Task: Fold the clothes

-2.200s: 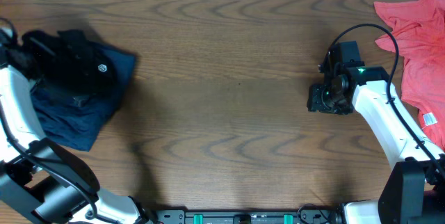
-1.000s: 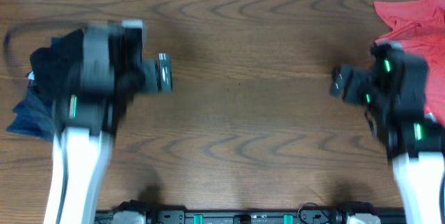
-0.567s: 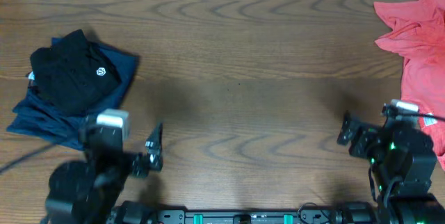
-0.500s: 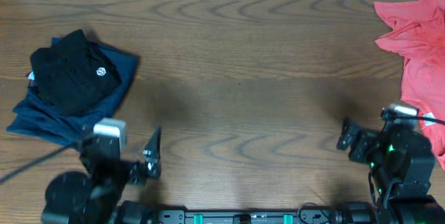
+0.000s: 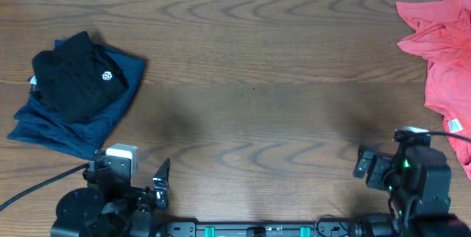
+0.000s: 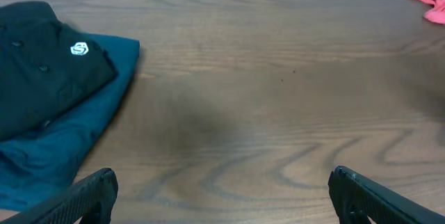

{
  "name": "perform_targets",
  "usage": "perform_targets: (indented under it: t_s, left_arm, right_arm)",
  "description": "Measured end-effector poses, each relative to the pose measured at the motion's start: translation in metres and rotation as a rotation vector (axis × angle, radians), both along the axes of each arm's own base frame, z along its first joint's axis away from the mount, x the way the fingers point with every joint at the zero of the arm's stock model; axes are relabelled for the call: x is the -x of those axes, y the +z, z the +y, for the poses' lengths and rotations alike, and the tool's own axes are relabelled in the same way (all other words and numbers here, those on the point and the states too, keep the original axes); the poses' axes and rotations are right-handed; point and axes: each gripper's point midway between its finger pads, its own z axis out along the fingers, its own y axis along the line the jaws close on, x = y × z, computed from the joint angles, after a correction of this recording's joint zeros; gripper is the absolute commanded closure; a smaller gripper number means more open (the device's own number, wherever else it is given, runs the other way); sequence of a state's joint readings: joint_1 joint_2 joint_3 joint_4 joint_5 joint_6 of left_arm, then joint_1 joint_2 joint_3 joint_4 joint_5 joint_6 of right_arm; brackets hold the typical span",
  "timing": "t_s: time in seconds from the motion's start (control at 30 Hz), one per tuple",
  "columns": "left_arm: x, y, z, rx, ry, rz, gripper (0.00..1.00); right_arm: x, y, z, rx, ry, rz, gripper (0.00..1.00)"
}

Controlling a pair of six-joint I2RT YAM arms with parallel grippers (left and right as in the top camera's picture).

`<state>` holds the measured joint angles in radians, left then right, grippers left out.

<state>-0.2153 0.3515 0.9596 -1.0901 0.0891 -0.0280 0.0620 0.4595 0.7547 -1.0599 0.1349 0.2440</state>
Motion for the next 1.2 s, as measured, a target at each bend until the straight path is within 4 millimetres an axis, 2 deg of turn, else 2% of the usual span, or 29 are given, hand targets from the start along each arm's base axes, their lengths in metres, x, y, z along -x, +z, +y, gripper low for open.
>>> perform_targets:
  t_s: [0.07,0.17,0.47,0.53,0.63,1.2]
  left_arm:
    - [0.001,-0.002,0.000,-0.002,0.000,0.009,0.02]
    - [0.001,-0.002,0.000,-0.002,-0.001,0.009,0.02]
    - [0.001,-0.003,0.000,-0.003,-0.002,0.012,0.02]
    - [0.001,-0.003,0.000,-0.002,-0.002,0.011,0.02]
    - [0.001,-0.003,0.000,-0.002,-0.002,0.011,0.02]
    - [0.001,-0.003,0.000,-0.003,-0.001,0.011,0.02]
  right_arm:
    - [-0.014,0.021,0.001,0.007,0.014,-0.164,0.01]
    - [-0.029,0.041,0.002,0.025,0.034,-0.380,0.01]
    - [-0.060,0.020,0.005,0.066,0.054,-0.773,0.01]
    - [-0.066,0.008,0.006,0.080,0.061,-0.792,0.01]
    - [-0.069,-0.032,0.007,0.094,0.075,-0.674,0.01]
    - [-0.069,-0.034,0.007,0.106,0.083,-0.670,0.01]
